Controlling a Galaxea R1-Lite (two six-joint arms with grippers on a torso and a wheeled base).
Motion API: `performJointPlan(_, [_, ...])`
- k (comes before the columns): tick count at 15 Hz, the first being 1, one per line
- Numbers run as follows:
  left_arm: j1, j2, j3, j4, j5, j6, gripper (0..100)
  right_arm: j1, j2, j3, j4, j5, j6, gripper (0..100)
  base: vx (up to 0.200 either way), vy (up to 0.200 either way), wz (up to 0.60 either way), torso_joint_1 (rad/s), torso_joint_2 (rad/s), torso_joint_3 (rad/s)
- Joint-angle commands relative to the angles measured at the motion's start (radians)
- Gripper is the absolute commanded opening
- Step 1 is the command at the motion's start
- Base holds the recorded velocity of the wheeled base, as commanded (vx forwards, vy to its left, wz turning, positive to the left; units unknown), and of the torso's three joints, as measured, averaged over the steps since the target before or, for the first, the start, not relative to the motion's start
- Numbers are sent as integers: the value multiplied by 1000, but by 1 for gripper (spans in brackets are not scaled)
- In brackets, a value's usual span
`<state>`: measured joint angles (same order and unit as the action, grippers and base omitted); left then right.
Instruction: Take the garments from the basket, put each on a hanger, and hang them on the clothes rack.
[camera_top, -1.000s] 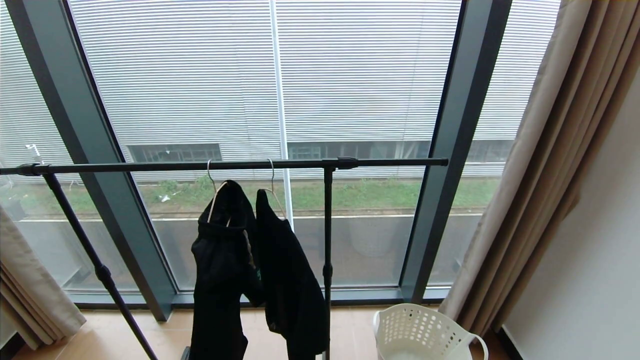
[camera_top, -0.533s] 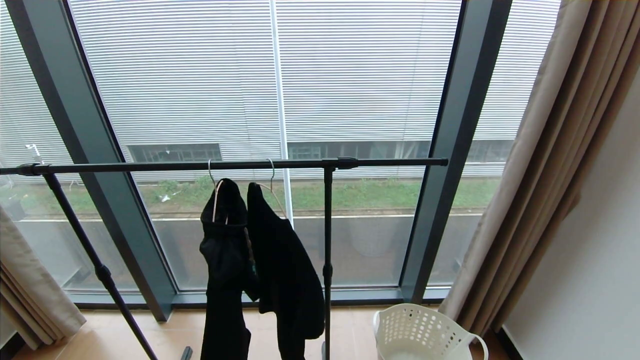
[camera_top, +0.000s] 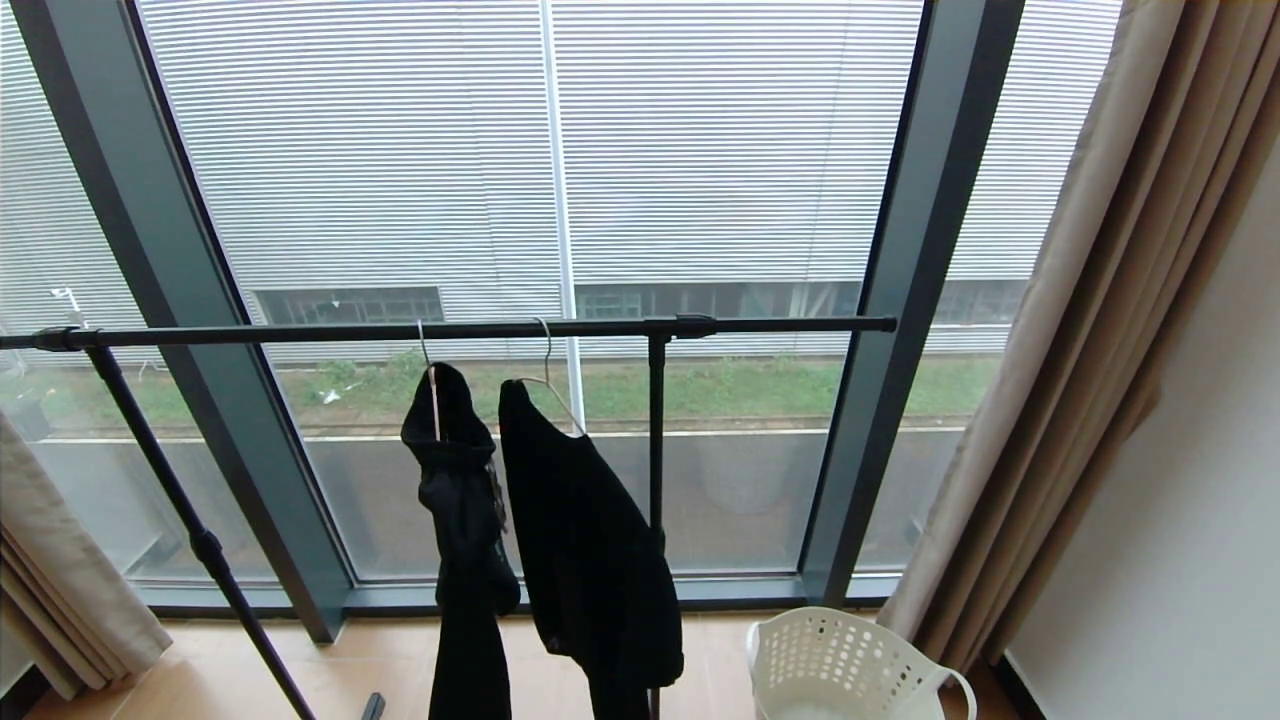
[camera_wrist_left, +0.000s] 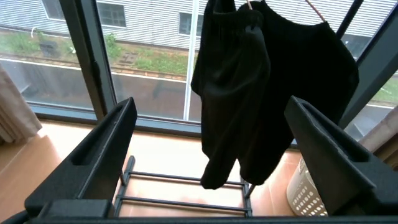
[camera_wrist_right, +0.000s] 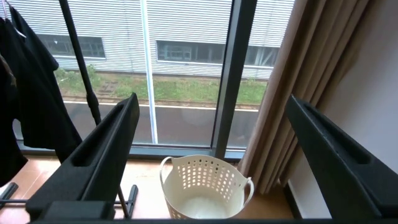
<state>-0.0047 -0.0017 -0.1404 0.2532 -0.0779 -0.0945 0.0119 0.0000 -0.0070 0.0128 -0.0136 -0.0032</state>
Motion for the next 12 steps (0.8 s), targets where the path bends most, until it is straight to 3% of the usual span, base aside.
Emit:
performJointPlan(1, [0, 2, -2, -2, -5, -37, 100, 0, 2, 1, 0, 0, 3, 100, 0, 0, 0, 0, 0, 0])
performJointPlan(2, [0, 2, 1, -3, 27, -44, 100, 0, 2, 1, -2, -5, 12, 100, 0, 0, 0, 0, 0, 0])
performJointPlan(3, [2, 2, 13, -11, 245, -50, 100, 0, 0, 1, -2, -14, 20, 100, 0, 0, 0, 0, 0, 0])
performJointPlan(6, [3, 2, 104, -164, 394, 7, 100, 0, 0, 1, -2, -11, 12, 100, 0, 0, 0, 0, 0, 0])
performJointPlan(10, [3, 2, 104, -166, 362, 33, 100, 0, 0, 1, -2, -12, 15, 100, 0, 0, 0, 0, 0, 0])
performJointPlan(11, [3, 2, 110, -172, 236, 67, 100, 0, 0, 1, -4, -12, 15, 100, 0, 0, 0, 0, 0, 0])
performJointPlan(12, [0, 2, 108, -169, 167, 71, 100, 0, 0, 1, -4, -12, 15, 100, 0, 0, 0, 0, 0, 0])
